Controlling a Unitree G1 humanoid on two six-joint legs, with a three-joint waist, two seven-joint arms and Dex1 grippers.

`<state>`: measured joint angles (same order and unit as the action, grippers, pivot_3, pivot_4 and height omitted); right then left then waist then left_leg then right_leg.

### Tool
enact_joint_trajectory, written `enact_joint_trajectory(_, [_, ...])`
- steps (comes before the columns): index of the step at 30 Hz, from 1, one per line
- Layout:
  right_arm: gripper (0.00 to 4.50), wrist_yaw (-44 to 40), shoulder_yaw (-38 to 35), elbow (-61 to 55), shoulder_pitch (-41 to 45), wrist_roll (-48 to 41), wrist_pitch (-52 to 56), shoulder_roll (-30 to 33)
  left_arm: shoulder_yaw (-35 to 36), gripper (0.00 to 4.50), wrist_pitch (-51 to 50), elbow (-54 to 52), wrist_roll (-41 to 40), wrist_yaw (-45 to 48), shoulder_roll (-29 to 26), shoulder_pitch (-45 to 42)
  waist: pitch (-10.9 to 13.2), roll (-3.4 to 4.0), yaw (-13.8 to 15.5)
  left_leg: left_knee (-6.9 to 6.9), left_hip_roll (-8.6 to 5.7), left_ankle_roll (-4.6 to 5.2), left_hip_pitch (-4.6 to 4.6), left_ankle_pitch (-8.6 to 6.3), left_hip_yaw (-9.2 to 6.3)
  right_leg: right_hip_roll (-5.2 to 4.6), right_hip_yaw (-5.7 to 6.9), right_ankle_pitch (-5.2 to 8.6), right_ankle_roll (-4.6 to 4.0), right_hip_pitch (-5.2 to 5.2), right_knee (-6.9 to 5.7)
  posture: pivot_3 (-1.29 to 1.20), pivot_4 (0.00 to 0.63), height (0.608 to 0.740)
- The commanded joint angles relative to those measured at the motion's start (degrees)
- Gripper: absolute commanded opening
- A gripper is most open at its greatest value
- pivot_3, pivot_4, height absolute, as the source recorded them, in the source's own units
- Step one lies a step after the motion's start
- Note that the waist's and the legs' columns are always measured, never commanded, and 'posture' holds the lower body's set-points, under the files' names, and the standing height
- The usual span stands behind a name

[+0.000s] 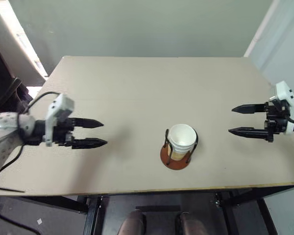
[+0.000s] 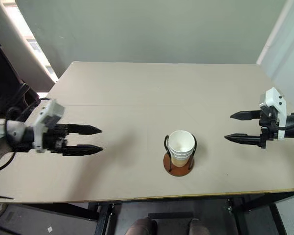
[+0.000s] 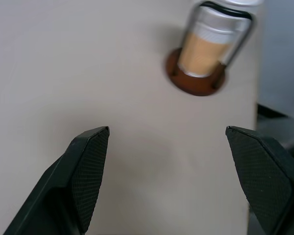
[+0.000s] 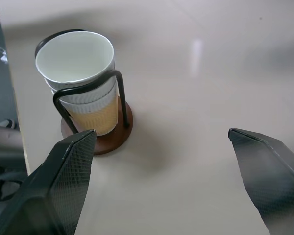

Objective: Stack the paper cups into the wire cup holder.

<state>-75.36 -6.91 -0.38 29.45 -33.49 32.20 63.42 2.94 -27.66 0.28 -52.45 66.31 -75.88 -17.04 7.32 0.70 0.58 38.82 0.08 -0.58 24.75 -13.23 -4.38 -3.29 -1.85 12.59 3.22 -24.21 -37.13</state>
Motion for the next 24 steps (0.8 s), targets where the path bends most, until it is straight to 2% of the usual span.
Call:
enact_joint_trajectory(1, [4.50, -0.3, -1.0, -1.8, 0.6, -0.6, 0.6, -0.3, 12.2, 4.07, -2.5, -2.4, 1.7, -1.7, -0.4, 5.4, 0.0, -0.02, -0.1, -0.16, 0.04, -0.06, -0.11, 0.05, -0.02, 0.04, 0.01, -0.01, -0.15, 0.02, -0.02, 0.00, 0.150, 0.740])
enact_joint_trajectory(5, [4.50, -1.0, -1.9, -1.7, -0.3, -0.4, 0.9, 0.5, 19.8, 4.07, -4.0, -2.2, 4.1, -1.3, 1.1, 9.5, 0.0, -0.03, 0.0, -0.89, 0.07, 0.08, -0.43, 0.25, -0.10, 0.06, 0.05, -0.03, -0.56, 0.01, -0.11, 0.00, 0.150, 0.740])
enact_joint_trajectory(10, [4.50, -1.0, -2.0, -1.4, -0.1, 0.0, 1.0, 0.9, 24.7, 4.07, -5.4, -3.6, 6.8, -1.4, 3.4, 12.6, 0.0, -0.02, -0.2, -0.97, 0.10, -0.06, -0.62, 0.21, -0.10, 0.07, 0.07, 0.08, -0.80, -0.03, -0.41, 0.00, 0.150, 0.740])
enact_joint_trajectory(24, [4.50, -1.2, -0.3, -1.4, 0.7, 0.4, 2.2, 0.2, 29.6, 4.07, -9.6, -8.3, 9.8, -2.0, 7.9, 15.6, 0.0, -0.04, -0.2, -1.01, 0.11, -0.22, -0.64, 0.04, -0.16, 0.09, 0.09, 0.15, -0.93, -0.09, -0.46, 0.00, 0.150, 0.740])
